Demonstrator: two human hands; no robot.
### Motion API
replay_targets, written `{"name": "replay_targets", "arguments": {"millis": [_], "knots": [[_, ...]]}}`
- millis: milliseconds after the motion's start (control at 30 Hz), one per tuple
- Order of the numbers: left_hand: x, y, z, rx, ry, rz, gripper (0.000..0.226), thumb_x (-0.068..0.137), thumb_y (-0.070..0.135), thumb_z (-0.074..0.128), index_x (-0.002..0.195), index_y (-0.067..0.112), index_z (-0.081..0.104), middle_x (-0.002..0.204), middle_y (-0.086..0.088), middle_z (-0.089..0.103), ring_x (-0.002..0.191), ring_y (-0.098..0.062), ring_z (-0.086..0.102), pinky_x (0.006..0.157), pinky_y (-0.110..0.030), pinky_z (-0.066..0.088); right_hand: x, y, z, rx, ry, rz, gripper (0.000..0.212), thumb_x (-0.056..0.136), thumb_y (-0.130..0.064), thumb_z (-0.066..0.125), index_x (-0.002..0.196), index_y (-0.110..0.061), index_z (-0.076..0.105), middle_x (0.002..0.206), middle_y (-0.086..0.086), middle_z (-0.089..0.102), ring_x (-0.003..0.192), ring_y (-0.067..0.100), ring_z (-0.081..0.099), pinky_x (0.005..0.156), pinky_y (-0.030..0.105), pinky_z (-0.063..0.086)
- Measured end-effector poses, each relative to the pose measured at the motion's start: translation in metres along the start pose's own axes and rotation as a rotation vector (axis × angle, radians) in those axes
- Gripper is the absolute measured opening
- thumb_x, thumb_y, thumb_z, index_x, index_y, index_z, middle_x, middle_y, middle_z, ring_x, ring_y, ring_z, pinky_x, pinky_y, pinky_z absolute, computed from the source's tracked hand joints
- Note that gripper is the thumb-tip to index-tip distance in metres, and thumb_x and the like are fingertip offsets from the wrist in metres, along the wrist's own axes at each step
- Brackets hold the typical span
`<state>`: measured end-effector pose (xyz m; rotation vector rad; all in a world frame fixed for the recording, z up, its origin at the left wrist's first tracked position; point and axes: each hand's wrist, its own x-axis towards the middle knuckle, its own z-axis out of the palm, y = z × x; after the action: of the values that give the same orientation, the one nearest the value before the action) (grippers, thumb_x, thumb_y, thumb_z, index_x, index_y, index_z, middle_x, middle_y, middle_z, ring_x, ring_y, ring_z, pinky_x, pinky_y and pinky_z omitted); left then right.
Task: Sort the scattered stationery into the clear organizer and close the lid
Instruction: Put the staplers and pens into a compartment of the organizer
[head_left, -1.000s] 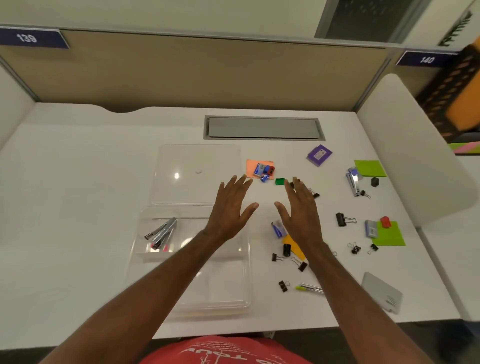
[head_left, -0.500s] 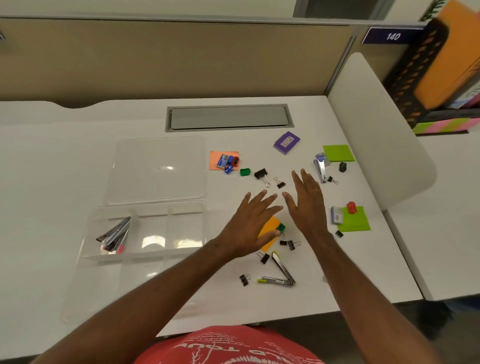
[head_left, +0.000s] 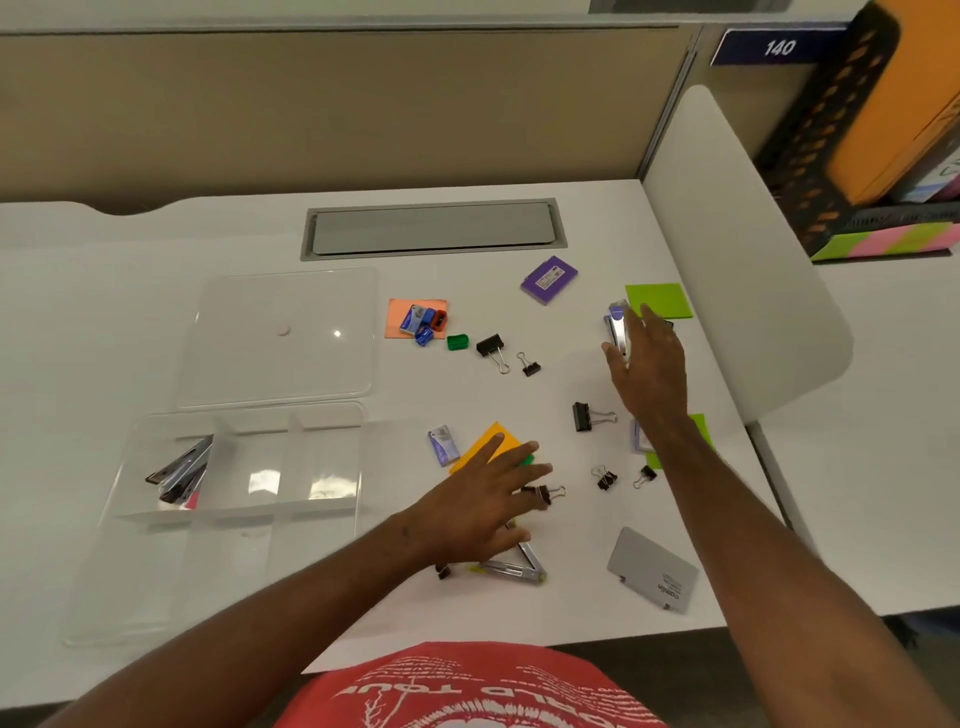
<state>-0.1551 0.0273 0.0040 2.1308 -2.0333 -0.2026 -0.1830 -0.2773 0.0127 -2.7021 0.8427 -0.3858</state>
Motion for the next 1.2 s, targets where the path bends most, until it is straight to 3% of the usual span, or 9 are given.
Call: {"name": "replay_targets", "arguments": {"millis": [167,333,600,767,967,1100,1200], "knots": [[-0.018,0.002,0.007,0.082,-0.110,0.029,0.045,0.094,0.055,0.053,0.129,0.029,0.059,0.158,-0.001,0.035,0.153,-0.027,0.011,0.121,-0.059,0.007,0.027,0.017,0.001,0.086,-0.001,0.074,0.056,0.098,-0.034,0.054,0.149,-0.014,0.040,0.149,0.012,0.044,0.136,0.032,0.040,0.106,0.044,0.037],[-0.029,0.003,0.012,0.073,-0.195,0.006,0.057,0.091,0.068,0.046,0.134,0.031,0.053,0.163,0.000,0.024,0.154,-0.024,-0.003,0.120,-0.061,0.002,0.048,0.018,0.008,-0.001,-0.045,0.127,0.045,0.096,-0.043,0.055,0.131,-0.016,0.053,0.120,0.014,0.059,0.115,0.035,0.053,0.086,0.045,0.048],[-0.040,0.014,0.016,0.067,-0.242,-0.027,0.064,0.085,0.065,0.059,0.137,0.030,0.044,0.165,-0.004,0.016,0.154,-0.026,-0.007,0.119,-0.064,-0.002,0.049,0.010,0.022,-0.057,-0.140,0.254,0.048,0.085,-0.033,0.071,0.123,-0.011,0.052,0.120,0.014,0.061,0.116,0.036,0.055,0.089,0.045,0.050],[-0.039,0.022,0.021,0.127,-0.265,-0.048,0.080,0.084,0.053,0.068,0.150,0.027,0.031,0.158,-0.005,0.032,0.152,-0.029,0.014,0.118,-0.065,0.005,0.043,0.013,0.029,-0.013,-0.146,0.284,0.041,0.086,-0.014,0.063,0.124,-0.009,0.050,0.112,0.015,0.066,0.110,0.037,0.060,0.085,0.042,0.050],[-0.032,0.030,0.025,0.200,-0.176,-0.032,0.048,0.096,0.032,0.057,0.142,0.022,0.044,0.125,0.001,0.059,0.139,-0.026,0.040,0.119,-0.064,0.006,0.042,0.005,0.025,0.154,-0.046,0.441,0.043,0.087,-0.009,0.058,0.129,-0.013,0.053,0.118,0.019,0.064,0.109,0.040,0.060,0.087,0.041,0.049],[-0.029,0.030,0.023,0.225,-0.151,-0.026,0.031,0.095,0.025,0.058,0.126,0.021,0.058,0.112,0.000,0.061,0.129,-0.025,0.047,0.120,-0.062,0.002,0.047,-0.010,0.019,0.377,0.049,0.485,0.036,0.089,-0.017,0.062,0.125,-0.019,0.059,0.116,0.013,0.067,0.108,0.033,0.062,0.078,0.028,0.042],[-0.028,0.028,0.016,0.232,-0.202,-0.012,0.022,0.091,0.027,0.059,0.112,0.021,0.063,0.103,0.000,0.057,0.119,-0.022,0.050,0.119,-0.059,-0.008,0.046,-0.028,0.013,0.575,0.139,0.405,0.033,0.086,-0.012,0.067,0.120,-0.014,0.062,0.111,0.010,0.070,0.102,0.027,0.065,0.075,0.018,0.041]]}}
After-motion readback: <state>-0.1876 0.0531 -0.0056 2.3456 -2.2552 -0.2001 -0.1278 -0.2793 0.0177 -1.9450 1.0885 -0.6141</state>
